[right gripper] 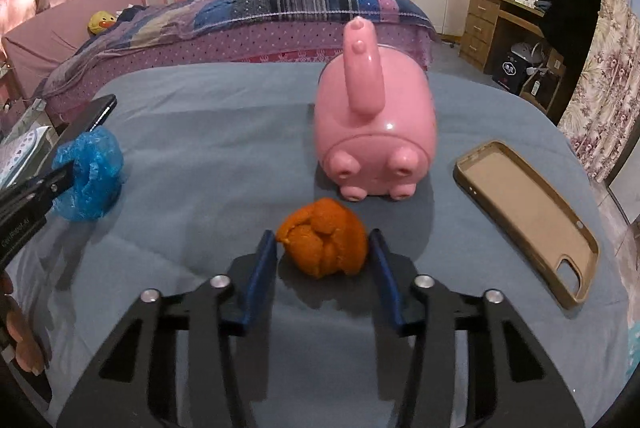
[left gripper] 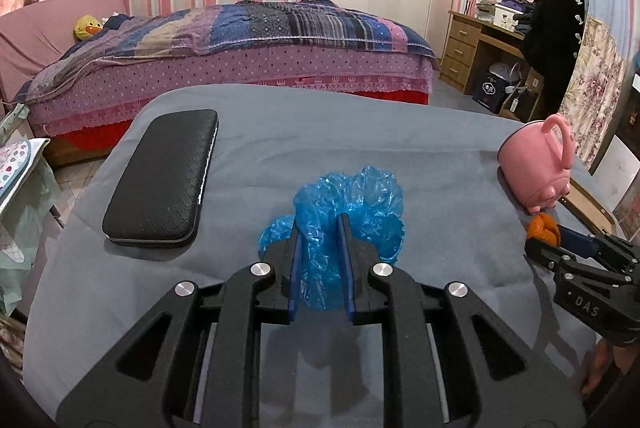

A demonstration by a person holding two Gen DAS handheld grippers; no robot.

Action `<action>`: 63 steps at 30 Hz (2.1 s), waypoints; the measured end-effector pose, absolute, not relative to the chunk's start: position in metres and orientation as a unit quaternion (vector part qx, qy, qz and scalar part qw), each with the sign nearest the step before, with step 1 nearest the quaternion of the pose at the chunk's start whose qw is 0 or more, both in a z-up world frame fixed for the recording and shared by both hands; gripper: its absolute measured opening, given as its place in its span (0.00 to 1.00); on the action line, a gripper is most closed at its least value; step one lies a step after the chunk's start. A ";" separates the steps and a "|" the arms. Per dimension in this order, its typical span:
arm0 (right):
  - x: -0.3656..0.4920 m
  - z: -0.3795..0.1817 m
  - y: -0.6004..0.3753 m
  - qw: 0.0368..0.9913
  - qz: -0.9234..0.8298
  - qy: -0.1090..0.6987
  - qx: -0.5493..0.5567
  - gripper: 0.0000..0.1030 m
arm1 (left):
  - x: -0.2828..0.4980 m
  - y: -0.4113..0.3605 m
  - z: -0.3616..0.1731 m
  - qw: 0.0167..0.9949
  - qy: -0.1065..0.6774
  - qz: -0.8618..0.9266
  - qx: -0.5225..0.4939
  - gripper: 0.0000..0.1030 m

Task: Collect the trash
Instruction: 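Grasp the orange peel with the right gripper while the left gripper holds the blue bag, then carry the orange peel toward the basket with the right gripper while the left gripper carries the blue bag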

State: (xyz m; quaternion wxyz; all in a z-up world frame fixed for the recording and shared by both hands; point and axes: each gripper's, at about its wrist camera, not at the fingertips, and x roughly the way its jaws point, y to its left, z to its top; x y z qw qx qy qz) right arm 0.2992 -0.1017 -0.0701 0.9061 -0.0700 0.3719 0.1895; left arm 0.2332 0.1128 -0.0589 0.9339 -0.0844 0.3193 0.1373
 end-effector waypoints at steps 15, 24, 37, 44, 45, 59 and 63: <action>0.235 -0.032 -0.141 0.937 0.183 0.291 -0.056 0.32 | 0.232 0.110 -0.058 0.933 0.319 0.152 -0.072 0.15; 0.195 -0.007 -0.216 0.945 0.163 0.280 -0.050 0.32 | 0.206 0.088 -0.051 0.930 0.324 0.159 -0.066 0.14; 0.159 -0.011 -0.327 0.957 0.108 0.266 -0.033 0.32 | 0.176 -0.006 -0.028 0.945 0.314 0.083 -0.039 0.14; 0.163 -0.017 -0.351 0.960 0.107 0.259 -0.010 0.32 | 0.172 -0.039 -0.020 0.948 0.310 0.064 -0.014 0.14; 0.163 -0.018 -0.351 0.960 0.106 0.259 -0.009 0.32 | 0.172 -0.042 -0.020 0.948 0.311 0.063 -0.014 0.14; 0.168 -0.033 -0.372 0.955 0.109 0.275 0.024 0.32 | 0.164 -0.087 -0.028 0.946 0.321 0.041 0.009 0.14; 0.167 -0.030 -0.376 0.956 0.109 0.273 0.021 0.32 | 0.165 -0.096 -0.030 0.945 0.325 0.029 0.009 0.14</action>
